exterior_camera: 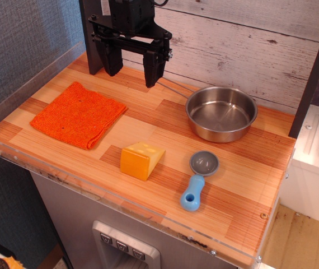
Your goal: Place the pot on top of the orange towel
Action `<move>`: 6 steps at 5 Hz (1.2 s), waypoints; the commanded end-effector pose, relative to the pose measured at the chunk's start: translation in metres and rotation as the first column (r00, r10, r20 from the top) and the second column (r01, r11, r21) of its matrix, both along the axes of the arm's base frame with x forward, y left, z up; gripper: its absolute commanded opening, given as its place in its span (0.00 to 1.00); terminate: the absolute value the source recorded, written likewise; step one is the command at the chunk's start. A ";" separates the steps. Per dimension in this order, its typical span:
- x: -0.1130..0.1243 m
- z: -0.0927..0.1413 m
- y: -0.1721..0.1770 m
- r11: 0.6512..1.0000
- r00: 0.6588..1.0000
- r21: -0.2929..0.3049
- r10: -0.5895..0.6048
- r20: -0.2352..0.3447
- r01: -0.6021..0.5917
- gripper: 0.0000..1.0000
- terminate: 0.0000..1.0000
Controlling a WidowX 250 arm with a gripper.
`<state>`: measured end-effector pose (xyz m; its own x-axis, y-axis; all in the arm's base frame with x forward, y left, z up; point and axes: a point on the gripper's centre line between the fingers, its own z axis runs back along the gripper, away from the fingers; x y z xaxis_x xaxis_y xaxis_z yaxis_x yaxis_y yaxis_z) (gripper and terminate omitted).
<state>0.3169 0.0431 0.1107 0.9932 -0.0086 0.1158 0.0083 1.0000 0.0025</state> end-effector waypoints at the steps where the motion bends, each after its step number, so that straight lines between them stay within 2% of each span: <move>1: 0.000 0.000 0.000 1.000 1.000 0.000 0.000 0.000 0.000 1.00 0.00; 2: 0.014 -0.005 -0.021 0.999 1.000 -0.030 -0.020 0.013 0.020 1.00 0.00; 3: 0.035 -0.017 -0.060 0.996 0.998 -0.048 -0.070 0.004 0.070 1.00 0.00; 4: 0.043 -0.022 -0.090 0.991 0.992 -0.039 -0.124 0.002 0.124 1.00 0.00; 5: 0.049 -0.036 -0.117 0.985 0.985 -0.035 -0.169 -0.027 0.168 1.00 0.00; 6: 0.054 -0.049 -0.130 0.980 0.979 -0.021 -0.199 -0.052 0.198 1.00 0.00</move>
